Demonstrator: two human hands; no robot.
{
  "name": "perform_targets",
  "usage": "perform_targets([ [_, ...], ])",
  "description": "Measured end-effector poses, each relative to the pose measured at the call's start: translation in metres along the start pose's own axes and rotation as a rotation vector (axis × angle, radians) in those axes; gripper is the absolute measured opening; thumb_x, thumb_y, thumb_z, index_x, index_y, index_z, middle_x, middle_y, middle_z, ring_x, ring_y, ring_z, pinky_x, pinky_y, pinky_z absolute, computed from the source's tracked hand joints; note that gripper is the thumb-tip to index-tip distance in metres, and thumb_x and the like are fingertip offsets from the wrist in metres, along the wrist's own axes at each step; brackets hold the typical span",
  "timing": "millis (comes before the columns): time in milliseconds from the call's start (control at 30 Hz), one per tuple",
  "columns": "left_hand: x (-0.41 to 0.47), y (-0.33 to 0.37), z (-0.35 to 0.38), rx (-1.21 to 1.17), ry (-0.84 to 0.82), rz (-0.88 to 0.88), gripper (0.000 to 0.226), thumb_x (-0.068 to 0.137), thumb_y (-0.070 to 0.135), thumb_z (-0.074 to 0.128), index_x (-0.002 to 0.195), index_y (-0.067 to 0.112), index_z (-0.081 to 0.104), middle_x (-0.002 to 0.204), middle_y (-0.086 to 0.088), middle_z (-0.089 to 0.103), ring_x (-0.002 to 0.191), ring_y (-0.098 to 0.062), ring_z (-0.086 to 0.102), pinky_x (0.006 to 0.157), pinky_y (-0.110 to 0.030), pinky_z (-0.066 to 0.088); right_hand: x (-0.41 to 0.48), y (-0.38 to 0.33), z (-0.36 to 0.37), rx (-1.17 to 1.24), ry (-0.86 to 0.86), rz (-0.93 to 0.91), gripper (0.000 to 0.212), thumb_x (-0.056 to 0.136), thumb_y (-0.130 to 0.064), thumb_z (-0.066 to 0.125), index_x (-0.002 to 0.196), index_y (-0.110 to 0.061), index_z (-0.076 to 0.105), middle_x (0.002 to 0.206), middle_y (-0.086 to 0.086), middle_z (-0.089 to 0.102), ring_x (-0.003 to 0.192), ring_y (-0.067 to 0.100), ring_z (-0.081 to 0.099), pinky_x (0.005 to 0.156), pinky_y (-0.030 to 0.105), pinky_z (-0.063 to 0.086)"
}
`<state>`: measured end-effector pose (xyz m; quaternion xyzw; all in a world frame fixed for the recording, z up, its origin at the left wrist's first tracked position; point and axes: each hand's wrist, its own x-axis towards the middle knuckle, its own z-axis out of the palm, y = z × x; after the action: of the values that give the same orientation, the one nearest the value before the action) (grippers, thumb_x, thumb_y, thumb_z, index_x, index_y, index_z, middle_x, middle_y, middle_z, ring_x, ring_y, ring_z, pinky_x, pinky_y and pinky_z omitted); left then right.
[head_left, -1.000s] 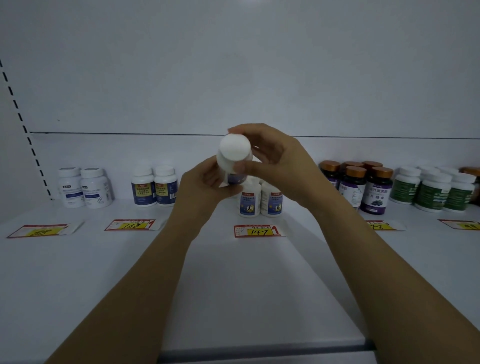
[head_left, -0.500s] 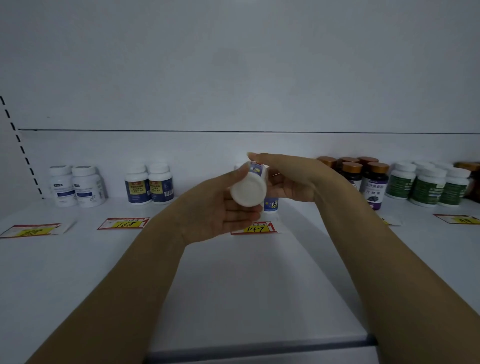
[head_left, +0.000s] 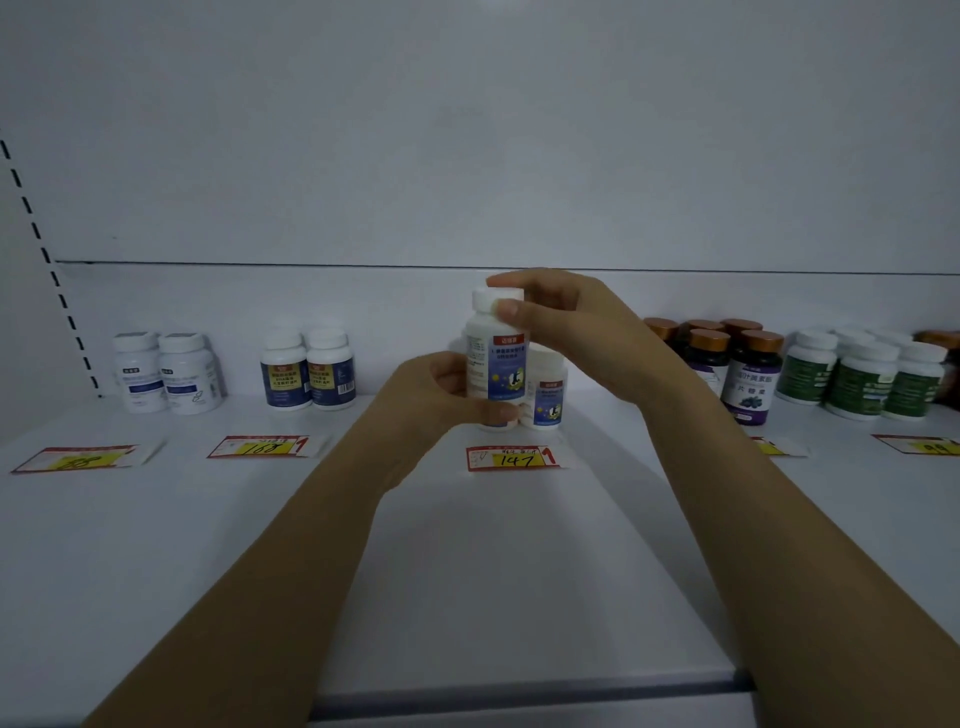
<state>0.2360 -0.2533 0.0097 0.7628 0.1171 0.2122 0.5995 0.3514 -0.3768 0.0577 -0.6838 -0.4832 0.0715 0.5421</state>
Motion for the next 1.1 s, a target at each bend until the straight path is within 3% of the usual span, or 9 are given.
perform_targets([
  [167,0.003,-0.006,-0.002,0.048,-0.012,0.000,0.040,0.070,0.002,0.077,0.102,0.020,0.062,0.098,0.007,0.069,0.088,-0.004,0.066,0.068,-0.013,0.052,-0.002,-0.003,0.005,-0.201,0.008,0.029,0.033,0.086,-0.039,0.065,0.116,-0.026,0.065,0.106,-0.011,0.069,0.096,0.003,0.065,0.088,0.026,0.053],
  [300,0.006,-0.011,-0.005,0.097,0.014,0.014,0.039,0.071,0.002,0.077,0.103,0.019,0.062,0.100,0.004,0.069,0.087,-0.006,0.066,0.067,-0.013,0.051,0.005,-0.011,0.014,-0.356,0.052,0.002,0.030,0.085,-0.041,0.066,0.108,-0.023,0.069,0.102,-0.010,0.070,0.094,0.005,0.065,0.079,0.020,0.051],
  [400,0.009,-0.017,-0.010,0.124,0.101,0.051,0.039,0.074,0.007,0.077,0.109,0.015,0.060,0.110,0.000,0.067,0.091,-0.008,0.064,0.071,-0.013,0.050,0.017,-0.025,0.018,-0.478,0.021,-0.018,0.032,0.087,-0.036,0.065,0.105,-0.011,0.071,0.104,0.002,0.071,0.097,0.017,0.064,0.083,0.032,0.052],
  [500,0.010,-0.026,-0.012,0.406,0.167,0.019,0.054,0.082,0.025,0.072,0.129,0.014,0.049,0.130,-0.001,0.056,0.112,-0.013,0.054,0.088,-0.020,0.040,0.039,-0.033,0.021,-0.525,0.031,-0.021,0.032,0.086,-0.033,0.066,0.106,-0.008,0.070,0.106,0.004,0.069,0.099,0.018,0.062,0.083,0.029,0.050],
  [633,0.010,-0.043,-0.011,0.872,0.071,-0.067,0.064,0.096,0.036,0.049,0.147,0.007,0.023,0.154,-0.008,0.025,0.141,-0.020,0.023,0.111,-0.028,0.022,0.071,-0.028,0.029,-0.556,0.050,-0.021,0.030,0.086,-0.028,0.065,0.106,-0.006,0.070,0.107,0.002,0.067,0.100,0.016,0.059,0.075,0.023,0.045],
  [733,0.018,-0.054,-0.015,1.039,0.030,-0.135,0.060,0.101,0.038,0.034,0.147,0.002,0.021,0.155,-0.014,0.020,0.143,-0.026,0.019,0.116,-0.033,0.015,0.089,-0.018,0.036,-0.551,0.092,-0.007,0.033,0.086,-0.026,0.064,0.108,-0.001,0.068,0.111,0.009,0.067,0.102,0.021,0.061,0.080,0.030,0.049],
  [867,0.024,-0.066,-0.014,1.179,-0.021,-0.163,0.061,0.102,0.041,0.024,0.148,0.001,0.018,0.157,-0.015,0.016,0.144,-0.027,0.015,0.118,-0.038,0.013,0.100,0.003,0.043,-0.583,0.064,0.042,0.033,0.086,-0.023,0.063,0.108,0.001,0.068,0.112,0.014,0.067,0.101,0.024,0.061,0.071,0.027,0.048],
  [967,0.026,-0.069,-0.013,1.212,-0.036,-0.172,0.063,0.102,0.042,0.020,0.149,0.001,0.015,0.158,-0.015,0.012,0.145,-0.027,0.012,0.119,-0.038,0.011,0.101,0.019,0.047,-0.600,0.040,0.084,0.036,0.086,-0.021,0.064,0.108,0.008,0.066,0.113,0.021,0.066,0.104,0.030,0.061,0.082,0.038,0.051],
  [1100,0.027,-0.069,-0.013,1.223,-0.035,-0.175,0.063,0.102,0.043,0.020,0.149,0.001,0.014,0.158,-0.014,0.011,0.146,-0.026,0.010,0.118,-0.037,0.010,0.098,0.031,0.055,-0.645,-0.003,0.083,0.039,0.086,-0.023,0.065,0.111,0.007,0.064,0.113,0.021,0.065,0.104,0.029,0.060,0.077,0.032,0.051],
])
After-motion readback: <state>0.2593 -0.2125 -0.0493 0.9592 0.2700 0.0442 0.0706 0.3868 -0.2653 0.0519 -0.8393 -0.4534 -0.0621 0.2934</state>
